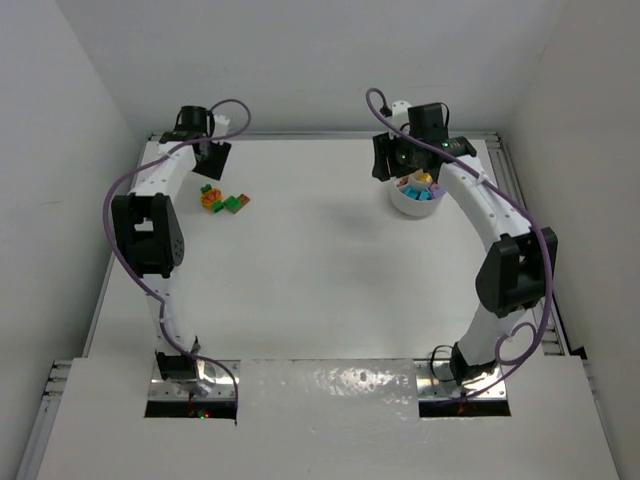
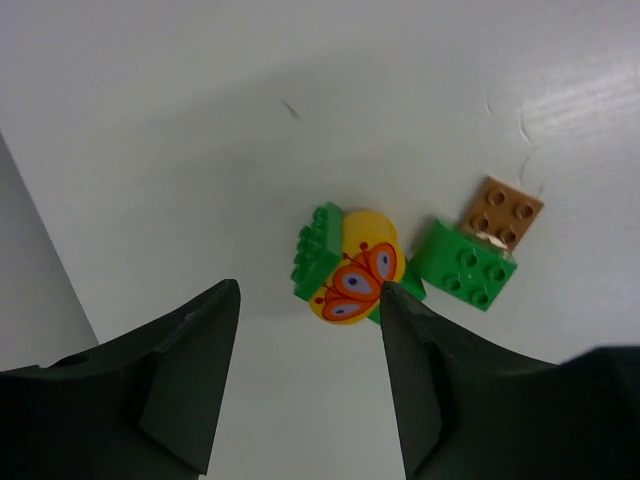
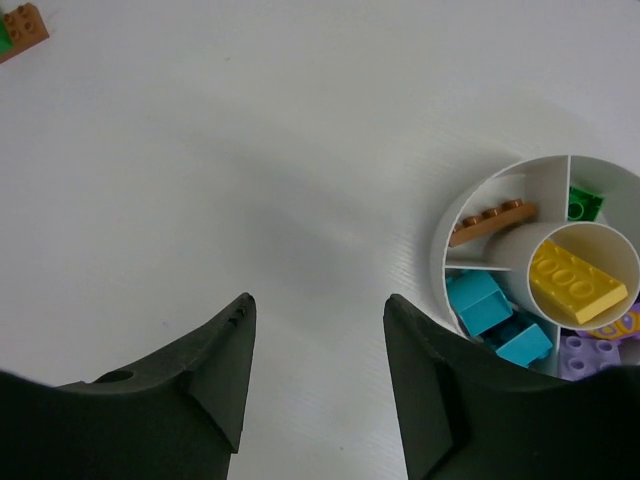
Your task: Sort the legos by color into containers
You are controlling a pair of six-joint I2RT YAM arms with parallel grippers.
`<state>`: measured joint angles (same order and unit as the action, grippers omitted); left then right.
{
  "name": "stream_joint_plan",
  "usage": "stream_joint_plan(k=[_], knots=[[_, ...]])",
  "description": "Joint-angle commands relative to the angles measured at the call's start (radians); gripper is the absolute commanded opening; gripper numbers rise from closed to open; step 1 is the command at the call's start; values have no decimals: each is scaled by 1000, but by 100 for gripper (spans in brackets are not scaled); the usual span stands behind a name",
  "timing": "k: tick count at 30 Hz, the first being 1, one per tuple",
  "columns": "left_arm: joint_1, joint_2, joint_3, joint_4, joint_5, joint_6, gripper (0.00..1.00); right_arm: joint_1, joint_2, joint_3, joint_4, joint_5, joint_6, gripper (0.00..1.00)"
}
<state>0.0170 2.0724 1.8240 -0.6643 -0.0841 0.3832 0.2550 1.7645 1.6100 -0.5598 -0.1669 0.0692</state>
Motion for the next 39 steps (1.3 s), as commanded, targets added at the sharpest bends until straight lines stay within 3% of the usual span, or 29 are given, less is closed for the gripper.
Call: stream_joint_plan(k=[1,6,11,15,21,27,29,39], knots=[[-19,-23,-15,-40,27,176,55,-3,3,7,23,-32,35,53],[15,-6,-35,-116,103,316,53,1,4,8,14,-34,34,53],[18,18,-46,-35,15,309,45,4,9,25,14,-36,43,53],[18,58,-45,-32,9,325,45,4,12,34,3,-28,40,53],[23,86,-49,-14,3,321,36,4,12,37,-18,-11,26,53],[26,98,-49,-17,7,309,6,6,13,44,-26,-2,20,53],[26,97,-49,-21,9,301,0,4,13,47,-26,1,18,53],[23,40,83,-76,113,181,0,26,36,70,-28,-29,32,53]])
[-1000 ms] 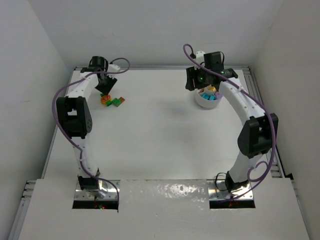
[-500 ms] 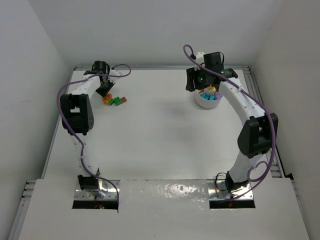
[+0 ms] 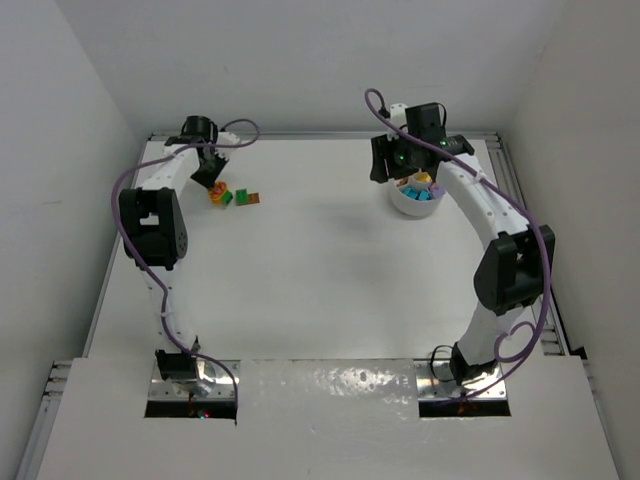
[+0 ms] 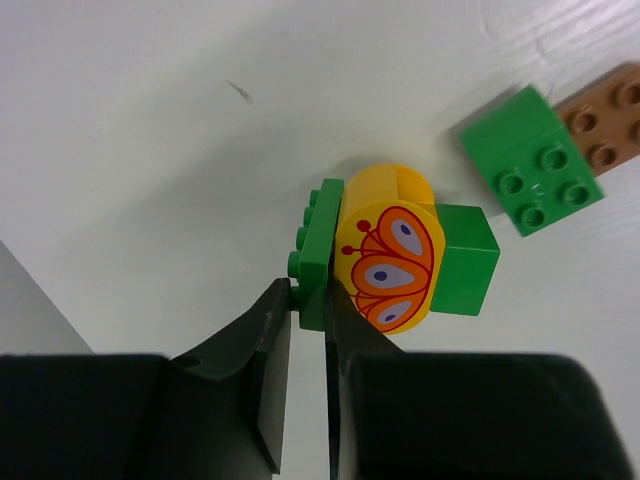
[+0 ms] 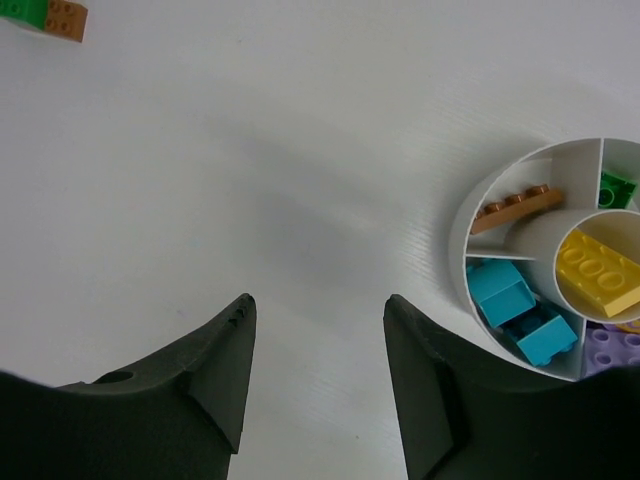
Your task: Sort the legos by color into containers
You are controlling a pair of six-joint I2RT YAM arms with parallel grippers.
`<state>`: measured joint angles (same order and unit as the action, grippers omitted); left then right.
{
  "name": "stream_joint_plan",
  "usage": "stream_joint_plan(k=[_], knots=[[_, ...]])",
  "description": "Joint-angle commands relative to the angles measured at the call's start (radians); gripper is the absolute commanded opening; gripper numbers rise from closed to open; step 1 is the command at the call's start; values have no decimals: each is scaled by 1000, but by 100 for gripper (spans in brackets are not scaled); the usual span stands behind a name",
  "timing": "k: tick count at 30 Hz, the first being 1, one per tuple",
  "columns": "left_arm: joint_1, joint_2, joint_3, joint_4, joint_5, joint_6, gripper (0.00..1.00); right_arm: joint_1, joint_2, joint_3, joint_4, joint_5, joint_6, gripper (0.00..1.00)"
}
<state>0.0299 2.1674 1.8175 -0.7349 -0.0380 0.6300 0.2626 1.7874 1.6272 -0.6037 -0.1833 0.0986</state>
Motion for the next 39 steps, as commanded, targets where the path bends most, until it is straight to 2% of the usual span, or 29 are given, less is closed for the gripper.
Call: stream_joint_plan(k=[1,6,9,12,15,18,22,33,39], knots=[[10,-60,106,-20,76,-76,0,29,23,57,18,-16,6,53],[-28,-122,160,-26,138,-133,0,78,58,82,64,-85,38,53],[-117,-179,154,0,161,-127,0,102,82,114,126,-180,107,57],[-227,-218,164,15,182,-125,0,115,139,157,266,-290,238,64],[-271,-218,198,2,316,-177,0,133,171,158,413,-341,370,70],[-283,-215,224,5,412,-229,0,141,187,113,551,-355,514,71],[-291,-212,252,17,501,-277,0,141,199,57,692,-334,615,72],[-295,-216,250,26,555,-320,0,158,248,75,630,-295,608,72],[-300,-218,230,40,564,-332,0,171,288,117,650,-311,625,64]])
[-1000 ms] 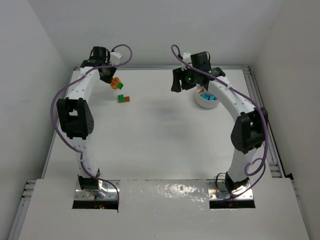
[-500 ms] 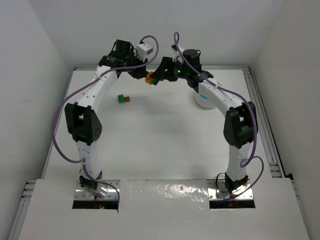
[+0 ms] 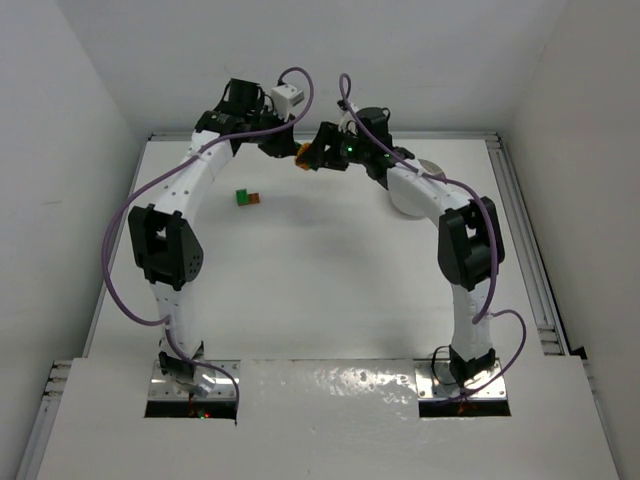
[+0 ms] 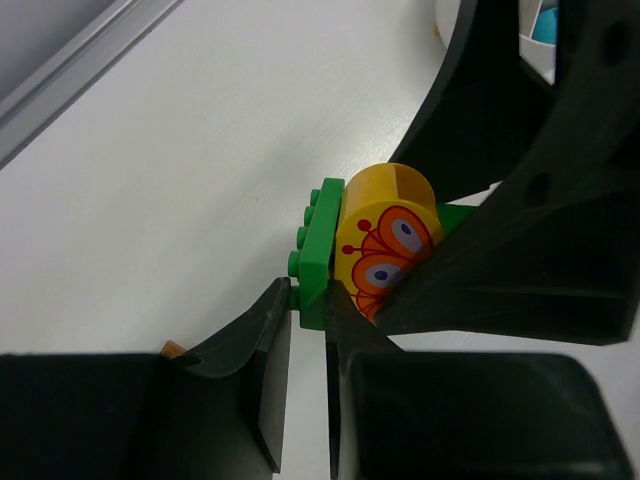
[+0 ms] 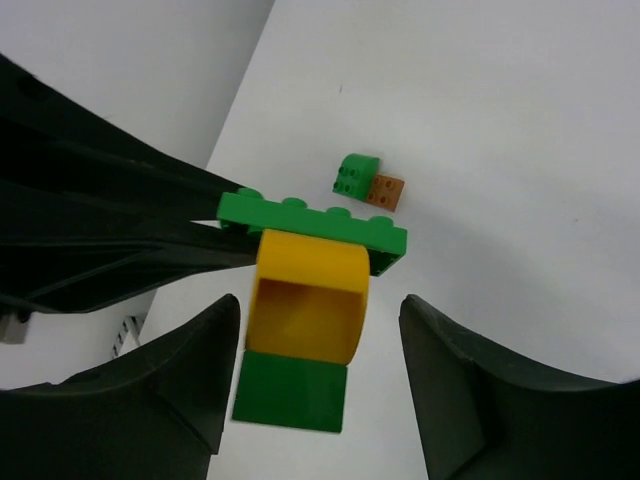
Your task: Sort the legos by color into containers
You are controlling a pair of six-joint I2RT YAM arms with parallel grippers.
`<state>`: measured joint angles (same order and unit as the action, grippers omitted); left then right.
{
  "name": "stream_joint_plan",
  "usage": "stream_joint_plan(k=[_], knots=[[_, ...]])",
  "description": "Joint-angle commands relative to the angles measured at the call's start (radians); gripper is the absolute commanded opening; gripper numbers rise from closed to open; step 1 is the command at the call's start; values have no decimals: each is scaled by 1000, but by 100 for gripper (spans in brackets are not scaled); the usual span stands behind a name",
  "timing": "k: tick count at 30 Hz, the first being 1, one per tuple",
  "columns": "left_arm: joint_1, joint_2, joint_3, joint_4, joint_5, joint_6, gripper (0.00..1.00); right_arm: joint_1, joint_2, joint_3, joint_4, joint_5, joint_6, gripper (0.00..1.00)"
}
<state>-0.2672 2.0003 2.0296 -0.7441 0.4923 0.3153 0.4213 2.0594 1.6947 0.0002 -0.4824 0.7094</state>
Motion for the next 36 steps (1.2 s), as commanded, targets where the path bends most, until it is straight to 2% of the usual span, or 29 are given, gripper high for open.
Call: stream_joint_plan(k=[1,4,7,8,11,12,16,20,24,28,31,32,36], knots=[[-3,-51,20,52,32,-22,0,13,18,52,46,-10,15,62],[-4,-51,21,57,26,-22,0,14,24,57,37,-7,12,54],[-4,-48,24,60,19,-22,0,13,19,45,30,-1,4,36],[-4,-48,23,60,14,-22,0,11,13,39,32,1,-1,22],[-4,-46,14,61,-26,-22,0,13,-17,5,17,28,-37,2],[-4,-44,12,61,-47,-25,0,11,-28,-10,9,40,-53,0],[0,-41,9,77,-200,-24,0,-18,-93,-137,-66,53,-148,0],[11,-34,14,88,-250,-4,0,-33,-163,-277,-179,86,-269,0],[11,-28,8,84,-181,8,0,-33,-177,-369,-249,103,-332,0],[10,-25,-11,68,-68,25,0,-30,-148,-349,-339,175,-373,1],[10,-23,-20,52,-15,48,0,-30,-137,-337,-374,217,-407,11],[10,-21,-23,52,-15,53,0,-30,-134,-336,-379,217,-412,20],[8,-21,-28,37,26,94,0,-32,-122,-323,-384,203,-444,45]])
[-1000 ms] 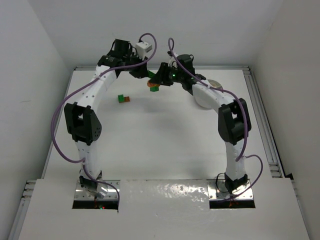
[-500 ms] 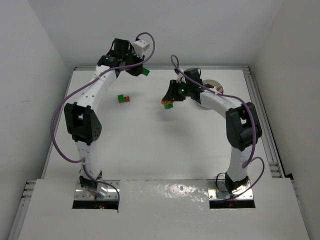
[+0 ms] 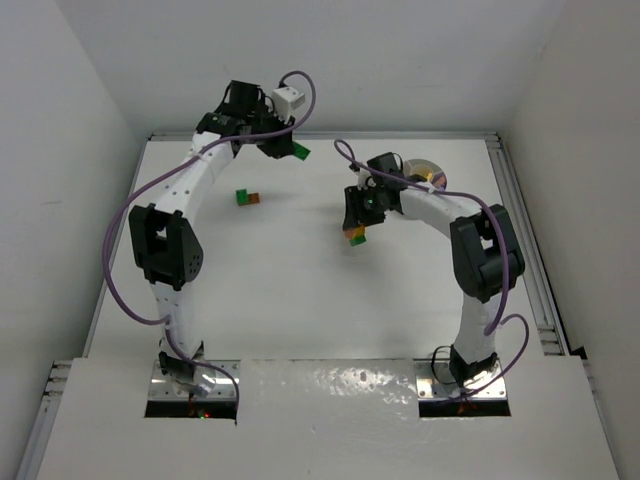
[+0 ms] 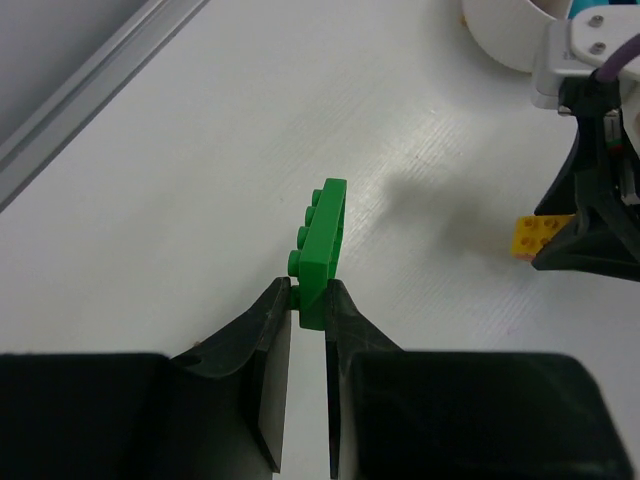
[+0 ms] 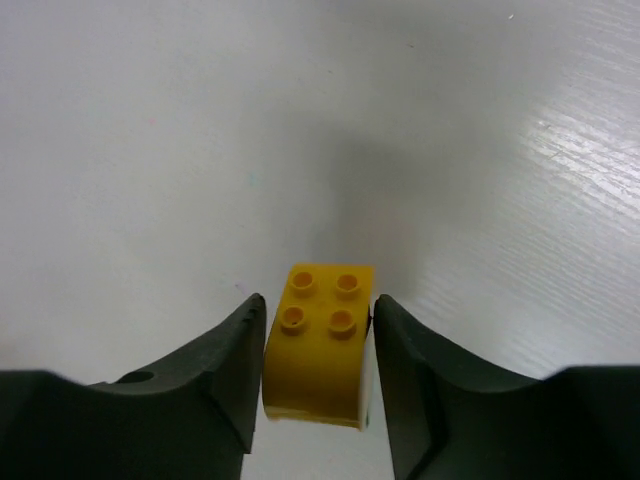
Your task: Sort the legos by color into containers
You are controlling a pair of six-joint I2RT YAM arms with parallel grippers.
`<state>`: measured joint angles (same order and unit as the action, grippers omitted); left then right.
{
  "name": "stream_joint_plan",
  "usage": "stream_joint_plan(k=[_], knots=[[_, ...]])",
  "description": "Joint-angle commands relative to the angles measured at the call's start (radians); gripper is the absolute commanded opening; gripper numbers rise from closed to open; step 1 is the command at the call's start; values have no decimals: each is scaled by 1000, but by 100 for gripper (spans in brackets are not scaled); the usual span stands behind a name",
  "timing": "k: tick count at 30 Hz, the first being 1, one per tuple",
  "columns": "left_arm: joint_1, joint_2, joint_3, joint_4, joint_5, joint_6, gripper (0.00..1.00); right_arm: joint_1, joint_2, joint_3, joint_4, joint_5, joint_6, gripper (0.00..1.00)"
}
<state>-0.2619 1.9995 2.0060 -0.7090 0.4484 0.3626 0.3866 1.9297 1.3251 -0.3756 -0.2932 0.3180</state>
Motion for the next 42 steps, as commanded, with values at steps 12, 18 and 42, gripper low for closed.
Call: stream_joint_plan(k=[12,18,42], knots=[[1,-27,2,-119,269,235,0,-15,-88,145,32,-115,-216,56],[-5,-22,19,-260,460,426,0,-17,-221,-69,532,-194,-270,55],[-25,-27,28,-307,484,490,0,1,-153,26,626,-578,-238,41]])
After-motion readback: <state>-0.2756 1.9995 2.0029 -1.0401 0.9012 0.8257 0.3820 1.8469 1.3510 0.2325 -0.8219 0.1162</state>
